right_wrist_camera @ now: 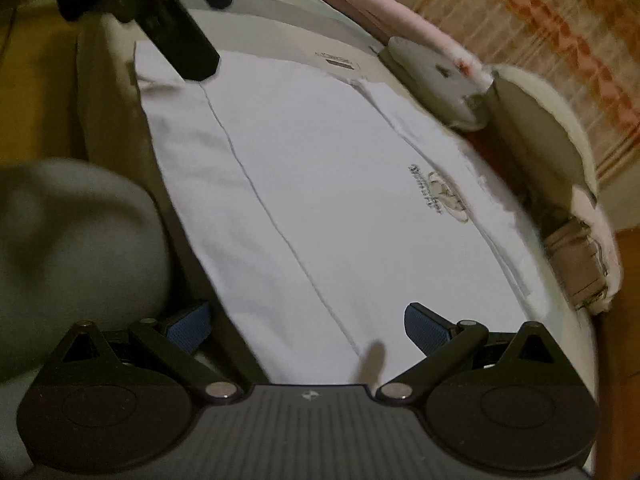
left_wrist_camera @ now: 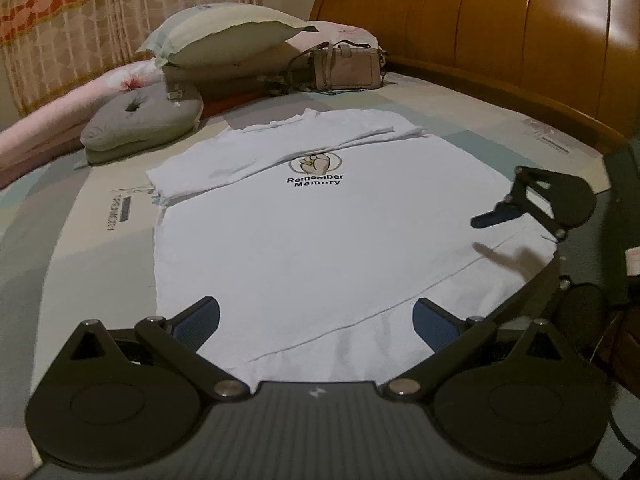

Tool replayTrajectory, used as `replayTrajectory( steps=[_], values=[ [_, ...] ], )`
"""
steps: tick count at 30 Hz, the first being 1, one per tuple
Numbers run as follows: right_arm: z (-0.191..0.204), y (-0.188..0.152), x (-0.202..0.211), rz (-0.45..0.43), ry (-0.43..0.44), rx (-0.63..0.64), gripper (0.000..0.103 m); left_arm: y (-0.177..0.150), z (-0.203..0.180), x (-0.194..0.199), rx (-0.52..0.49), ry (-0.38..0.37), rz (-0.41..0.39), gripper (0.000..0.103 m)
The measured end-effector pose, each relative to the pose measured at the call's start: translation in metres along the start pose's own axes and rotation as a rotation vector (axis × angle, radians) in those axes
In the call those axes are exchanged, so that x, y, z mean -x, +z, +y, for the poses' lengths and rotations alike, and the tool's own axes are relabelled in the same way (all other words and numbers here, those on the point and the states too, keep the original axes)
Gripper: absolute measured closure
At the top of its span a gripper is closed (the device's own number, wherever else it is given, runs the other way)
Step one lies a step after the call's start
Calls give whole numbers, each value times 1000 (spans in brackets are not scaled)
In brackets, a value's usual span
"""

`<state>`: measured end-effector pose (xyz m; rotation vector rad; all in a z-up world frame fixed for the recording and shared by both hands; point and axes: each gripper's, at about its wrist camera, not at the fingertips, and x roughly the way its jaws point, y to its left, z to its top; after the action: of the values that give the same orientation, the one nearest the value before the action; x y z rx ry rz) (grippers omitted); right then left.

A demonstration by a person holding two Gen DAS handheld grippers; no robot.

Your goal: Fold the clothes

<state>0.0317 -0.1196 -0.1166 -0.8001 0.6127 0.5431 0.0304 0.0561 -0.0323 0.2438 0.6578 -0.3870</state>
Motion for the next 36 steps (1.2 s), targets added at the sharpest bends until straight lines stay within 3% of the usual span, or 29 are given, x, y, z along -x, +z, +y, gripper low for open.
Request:
replayTrajectory(
  steps=[6,9,13,17,22,36],
  values=[
    [-4,0,14,-72,-55,-24,0,4,-20,18,-73,31,-12,1],
    [-11,2,19,-107,-118,-41,0,4,-26,10,-104,28,8,1],
    [-24,5,21,-131,-127,-91,0,-2,-42,-13,-199,19,27,1],
    [-29,6,16,-121,-112,-101,0,-9,-60,-44,-300,22,58,1],
    [-21,-2,12,-61,-43,-68,0,-16,-66,-53,-353,-26,73,1],
    [0,13,8,-90,-14,-16,0,-31,-51,-50,-547,70,-20,1]
  ],
)
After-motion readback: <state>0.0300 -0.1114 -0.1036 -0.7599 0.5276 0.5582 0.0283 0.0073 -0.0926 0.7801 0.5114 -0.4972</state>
